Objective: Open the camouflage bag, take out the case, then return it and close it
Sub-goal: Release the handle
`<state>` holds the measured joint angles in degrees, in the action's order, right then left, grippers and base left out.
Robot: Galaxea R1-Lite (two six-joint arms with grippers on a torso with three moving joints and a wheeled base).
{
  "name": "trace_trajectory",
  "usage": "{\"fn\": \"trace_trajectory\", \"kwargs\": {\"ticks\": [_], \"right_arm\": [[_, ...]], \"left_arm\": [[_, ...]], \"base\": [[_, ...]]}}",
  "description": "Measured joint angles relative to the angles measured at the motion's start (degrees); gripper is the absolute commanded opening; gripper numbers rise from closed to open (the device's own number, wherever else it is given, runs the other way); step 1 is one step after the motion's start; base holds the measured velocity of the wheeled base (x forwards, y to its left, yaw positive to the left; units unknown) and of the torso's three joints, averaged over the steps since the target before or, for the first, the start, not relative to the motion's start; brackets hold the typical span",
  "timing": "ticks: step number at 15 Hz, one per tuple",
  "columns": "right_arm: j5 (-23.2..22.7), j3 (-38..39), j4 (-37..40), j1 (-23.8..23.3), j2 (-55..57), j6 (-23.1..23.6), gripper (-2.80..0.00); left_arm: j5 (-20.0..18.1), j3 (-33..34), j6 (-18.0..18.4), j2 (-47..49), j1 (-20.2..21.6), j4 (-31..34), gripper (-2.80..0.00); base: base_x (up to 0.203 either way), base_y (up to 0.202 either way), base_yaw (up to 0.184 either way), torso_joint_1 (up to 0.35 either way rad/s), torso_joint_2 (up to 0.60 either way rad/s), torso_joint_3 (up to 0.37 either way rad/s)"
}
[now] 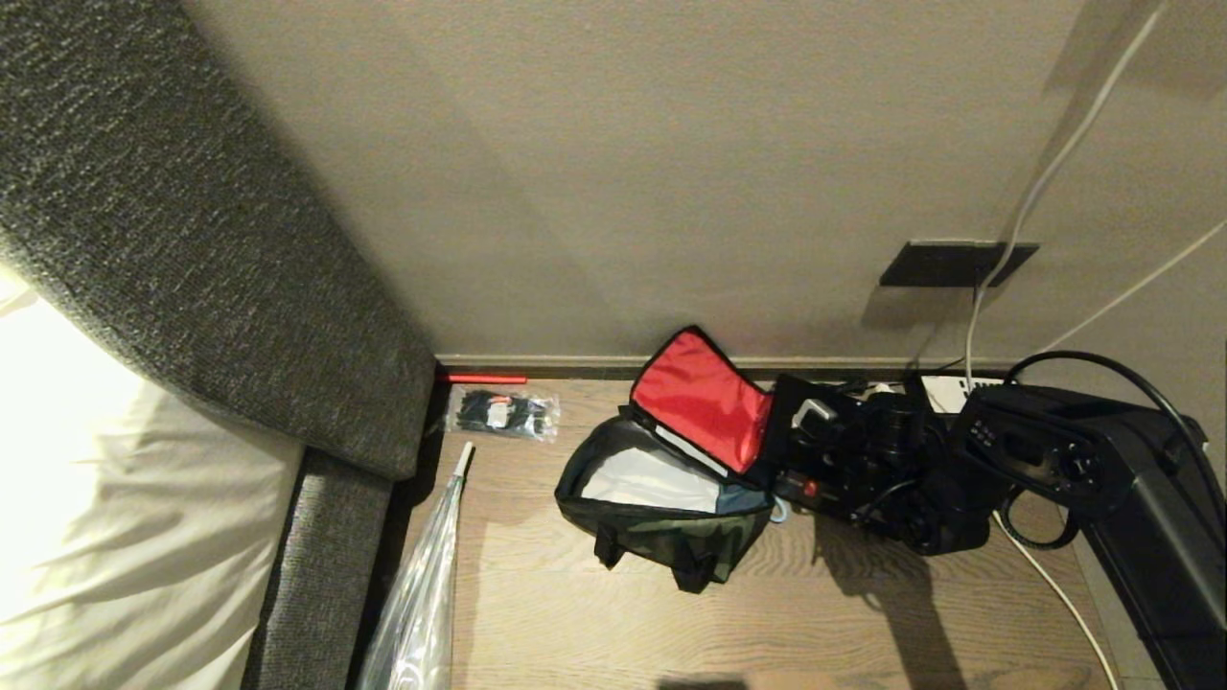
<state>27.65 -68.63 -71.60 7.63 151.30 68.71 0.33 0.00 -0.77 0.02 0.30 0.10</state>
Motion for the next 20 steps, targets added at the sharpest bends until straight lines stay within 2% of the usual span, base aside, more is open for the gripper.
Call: {"fn": "trace_trajectory", "kwargs": {"ticks": [1, 2, 13, 20], "right_arm": [[0.11, -0.53, -0.06, -0.02, 0.42, -0.21, 0.00], [0.11, -0.76, -0.19, -0.04, 0.80, -0.38, -2.80], [-0.06, 1.10, -2.50, -0.06, 1.64, -1.12, -2.80], [-0.01, 9.05, -4.23, 0.16, -3.49, -1.05, -2.80]], "left_arm": [[-0.02, 0.00, 0.01, 0.00, -0.04, 0.01, -2.80], [0.00, 0.00, 0.02, 0.00, -0.04, 0.00, -2.80], [0.00, 0.00, 0.01, 0.00, 0.00, 0.00, -2.80], [0.00, 0.00, 0.02, 0.00, 0.00, 0.01, -2.80]], "base": [[0.000, 0.000, 0.000, 0.000, 0.00, 0.000], [0.000, 0.000, 0.000, 0.000, 0.00, 0.000], [0.000, 0.000, 0.000, 0.000, 0.00, 0.000], [0.000, 0.000, 0.000, 0.000, 0.00, 0.000]]}}
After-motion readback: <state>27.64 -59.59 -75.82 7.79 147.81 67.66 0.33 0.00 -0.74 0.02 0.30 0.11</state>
